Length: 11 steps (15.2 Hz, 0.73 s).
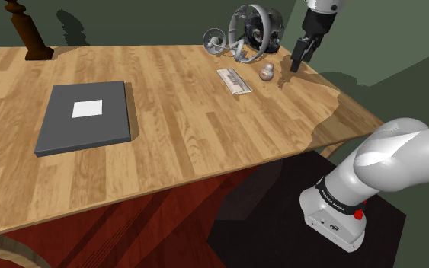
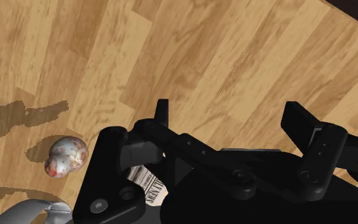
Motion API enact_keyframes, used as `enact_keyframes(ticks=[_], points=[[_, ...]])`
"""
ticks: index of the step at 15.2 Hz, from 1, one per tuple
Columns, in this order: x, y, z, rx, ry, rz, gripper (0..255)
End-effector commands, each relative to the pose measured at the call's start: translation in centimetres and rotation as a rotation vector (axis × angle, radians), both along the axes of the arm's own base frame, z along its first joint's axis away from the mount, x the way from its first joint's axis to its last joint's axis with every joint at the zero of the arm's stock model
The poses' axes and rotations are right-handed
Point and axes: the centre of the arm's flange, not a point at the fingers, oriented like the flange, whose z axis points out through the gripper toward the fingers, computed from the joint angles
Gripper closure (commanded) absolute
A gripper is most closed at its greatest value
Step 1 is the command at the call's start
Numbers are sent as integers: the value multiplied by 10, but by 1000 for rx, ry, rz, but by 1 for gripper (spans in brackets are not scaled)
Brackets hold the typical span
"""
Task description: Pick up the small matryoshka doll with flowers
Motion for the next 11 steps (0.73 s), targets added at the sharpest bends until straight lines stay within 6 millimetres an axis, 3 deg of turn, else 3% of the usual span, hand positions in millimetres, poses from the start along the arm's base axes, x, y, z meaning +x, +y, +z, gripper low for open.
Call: enact_keyframes(ticks=[1,11], points=[[13,-23,-11,11,-18,-2,0],[78,-127,-60,70,-102,-15,0]])
